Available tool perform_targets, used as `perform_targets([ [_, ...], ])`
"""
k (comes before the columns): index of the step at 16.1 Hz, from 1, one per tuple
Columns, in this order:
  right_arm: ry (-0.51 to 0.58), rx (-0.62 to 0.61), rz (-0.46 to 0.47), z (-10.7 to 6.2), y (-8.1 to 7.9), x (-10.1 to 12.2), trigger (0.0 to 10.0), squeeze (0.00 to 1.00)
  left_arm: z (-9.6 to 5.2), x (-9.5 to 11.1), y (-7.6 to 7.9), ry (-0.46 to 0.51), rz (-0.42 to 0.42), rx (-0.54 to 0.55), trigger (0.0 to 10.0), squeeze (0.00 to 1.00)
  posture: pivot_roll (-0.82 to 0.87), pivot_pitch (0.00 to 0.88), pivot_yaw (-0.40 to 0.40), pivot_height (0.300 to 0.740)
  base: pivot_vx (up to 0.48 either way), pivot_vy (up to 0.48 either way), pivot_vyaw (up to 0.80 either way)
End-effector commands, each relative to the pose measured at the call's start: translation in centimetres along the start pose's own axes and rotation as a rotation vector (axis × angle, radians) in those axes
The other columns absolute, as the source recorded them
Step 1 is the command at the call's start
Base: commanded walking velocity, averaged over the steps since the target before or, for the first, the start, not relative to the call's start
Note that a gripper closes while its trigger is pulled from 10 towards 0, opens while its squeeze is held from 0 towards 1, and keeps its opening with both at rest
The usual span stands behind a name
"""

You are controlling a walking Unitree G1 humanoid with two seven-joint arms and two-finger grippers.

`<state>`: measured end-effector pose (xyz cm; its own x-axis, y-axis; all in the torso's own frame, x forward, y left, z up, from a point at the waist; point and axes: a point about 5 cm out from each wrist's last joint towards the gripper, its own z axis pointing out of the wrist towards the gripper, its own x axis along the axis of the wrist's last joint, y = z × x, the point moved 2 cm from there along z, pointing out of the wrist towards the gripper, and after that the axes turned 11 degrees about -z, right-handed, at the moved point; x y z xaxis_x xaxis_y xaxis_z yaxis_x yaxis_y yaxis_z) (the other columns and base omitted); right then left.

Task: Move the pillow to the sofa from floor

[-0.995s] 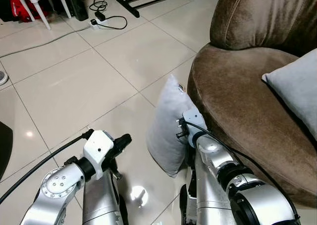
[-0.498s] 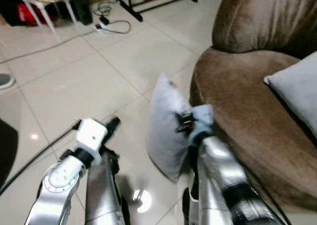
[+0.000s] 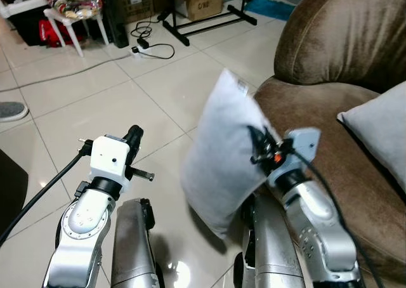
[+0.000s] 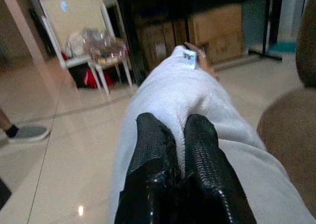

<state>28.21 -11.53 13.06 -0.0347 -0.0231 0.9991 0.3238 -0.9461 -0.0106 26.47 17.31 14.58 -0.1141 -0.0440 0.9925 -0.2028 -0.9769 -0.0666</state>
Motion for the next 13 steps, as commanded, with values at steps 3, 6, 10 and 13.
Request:
perform_targets([
  [3, 0.047, -0.036, -0.014, 0.3, 0.5, 2.4, 10.0, 0.00, -0.1, 0.8, -0.1, 0.014, 0.037, 0.007, 10.0, 0.00, 0.02, 0.017, 0.008, 0.510, 0.000, 0.000, 0.00],
  [6, 0.038, -0.068, 0.013, 0.5, 1.1, 2.7, 10.0, 0.00, 0.1, 0.5, -0.1, 0.002, 0.039, 0.018, 10.0, 0.00, 0.02, 0.021, 0.007, 0.540, 0.000, 0.000, 0.00],
  [10, 0.022, -0.090, 0.026, 0.6, 1.2, 2.7, 10.0, 0.00, 0.1, 0.2, 0.4, -0.008, 0.036, 0.008, 10.0, 0.00, 0.02, 0.019, 0.010, 0.575, 0.000, 0.000, 0.00],
  [13, 0.020, -0.092, 0.038, 0.7, 1.1, 2.8, 10.0, 0.00, 0.3, 0.3, 0.4, -0.008, 0.039, 0.005, 10.0, 0.00, 0.02, 0.018, 0.012, 0.605, 0.000, 0.000, 0.00],
])
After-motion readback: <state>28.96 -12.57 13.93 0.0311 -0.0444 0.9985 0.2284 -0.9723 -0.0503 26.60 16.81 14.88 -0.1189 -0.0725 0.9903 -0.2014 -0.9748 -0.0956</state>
